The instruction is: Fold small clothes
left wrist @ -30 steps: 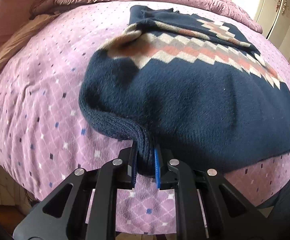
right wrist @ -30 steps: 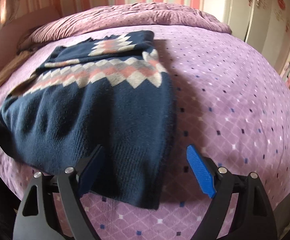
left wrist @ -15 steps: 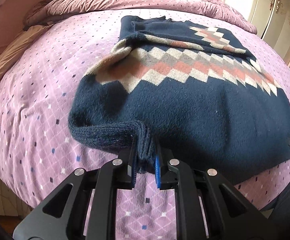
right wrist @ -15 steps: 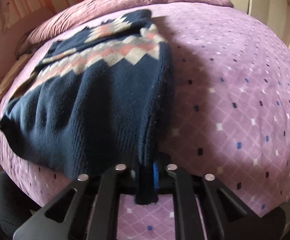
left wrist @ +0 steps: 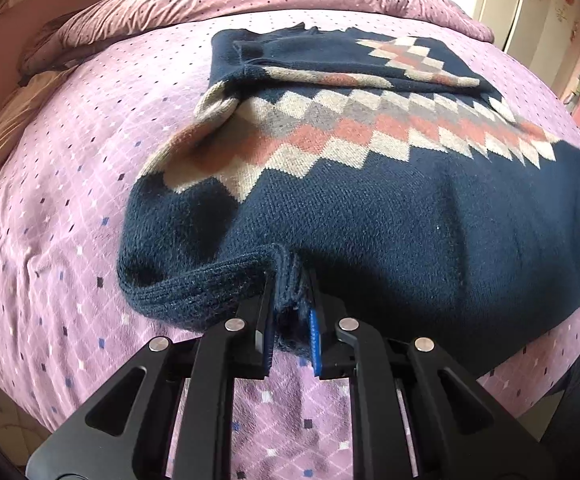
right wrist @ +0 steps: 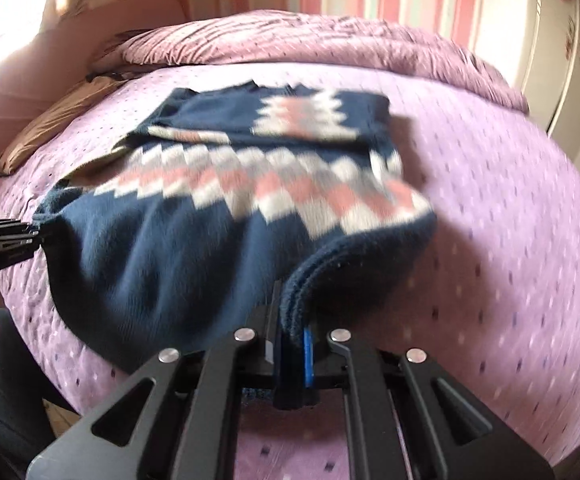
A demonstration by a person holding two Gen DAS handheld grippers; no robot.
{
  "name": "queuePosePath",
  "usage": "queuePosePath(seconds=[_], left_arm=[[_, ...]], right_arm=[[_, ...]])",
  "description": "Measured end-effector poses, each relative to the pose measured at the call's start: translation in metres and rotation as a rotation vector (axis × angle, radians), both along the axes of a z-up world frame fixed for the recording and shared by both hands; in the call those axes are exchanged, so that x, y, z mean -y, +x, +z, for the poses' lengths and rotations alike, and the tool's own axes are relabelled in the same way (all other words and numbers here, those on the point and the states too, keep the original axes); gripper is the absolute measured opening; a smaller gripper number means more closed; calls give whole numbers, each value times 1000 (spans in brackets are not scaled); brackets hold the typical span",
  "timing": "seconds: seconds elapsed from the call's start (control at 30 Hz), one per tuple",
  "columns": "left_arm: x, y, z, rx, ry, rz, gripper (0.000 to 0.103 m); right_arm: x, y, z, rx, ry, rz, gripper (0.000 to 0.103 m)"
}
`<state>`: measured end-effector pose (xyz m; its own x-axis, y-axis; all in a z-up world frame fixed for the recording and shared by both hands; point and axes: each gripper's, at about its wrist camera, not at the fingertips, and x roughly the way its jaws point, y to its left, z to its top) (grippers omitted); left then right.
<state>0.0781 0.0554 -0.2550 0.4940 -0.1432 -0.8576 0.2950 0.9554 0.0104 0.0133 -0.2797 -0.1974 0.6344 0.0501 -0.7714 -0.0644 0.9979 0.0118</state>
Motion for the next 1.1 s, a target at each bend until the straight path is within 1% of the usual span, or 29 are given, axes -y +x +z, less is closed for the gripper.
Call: queuePosePath(seconds=[0.1, 0.2, 0.3, 0.47, 0.5, 0.53, 0.6, 0.67, 0.73, 0.77, 0.8, 0.83, 0.87, 0.9, 0.93, 1.0, 1.1], left_arm=[[2, 3, 0, 2, 13, -24, 12], [3, 8, 4, 15, 9, -37, 11], [4, 20, 15, 40, -7, -41, 10], [18, 54, 43, 134, 6, -65, 5], [20, 61, 47, 147, 4, -65, 4], [23, 73, 51, 166, 1, -64, 0], [25, 91, 54, 182, -2, -56, 0], [26, 111, 55, 180, -16, -46, 0], [27, 122, 55, 164, -9, -52, 0], [23, 124, 56, 148, -28, -53, 0], [14, 121, 58, 118, -82, -58, 0], [7, 115, 59, 111, -95, -53, 0], [-1, 108, 57, 91, -99, -58, 2], [-12, 98, 50, 47, -102, -64, 8], [-21, 88, 45, 24, -109, -58, 12], [-37, 68, 32, -31, -127, -51, 32], [-50, 42, 17, -75, -117, -30, 38]], right_arm=[[-5, 20, 9, 33, -35, 29, 7], [-4, 39, 23, 75, -29, 30, 7], [-3, 57, 34, 110, -36, 30, 7], [4, 89, 45, 156, -44, 32, 7], [6, 94, 47, 164, -46, 31, 7], [9, 103, 49, 173, -43, 28, 7], [13, 116, 51, 186, -35, 20, 7], [16, 131, 52, 190, -28, 25, 7], [15, 145, 48, 185, -39, 34, 7], [15, 148, 47, 183, -40, 34, 7], [15, 150, 46, 179, -33, 32, 7], [15, 151, 45, 177, -25, 32, 7], [14, 148, 45, 177, -20, 36, 7], [13, 144, 43, 176, -19, 38, 7], [12, 141, 41, 172, -17, 39, 7], [10, 131, 35, 157, -10, 39, 7], [7, 116, 26, 137, -11, 30, 7]])
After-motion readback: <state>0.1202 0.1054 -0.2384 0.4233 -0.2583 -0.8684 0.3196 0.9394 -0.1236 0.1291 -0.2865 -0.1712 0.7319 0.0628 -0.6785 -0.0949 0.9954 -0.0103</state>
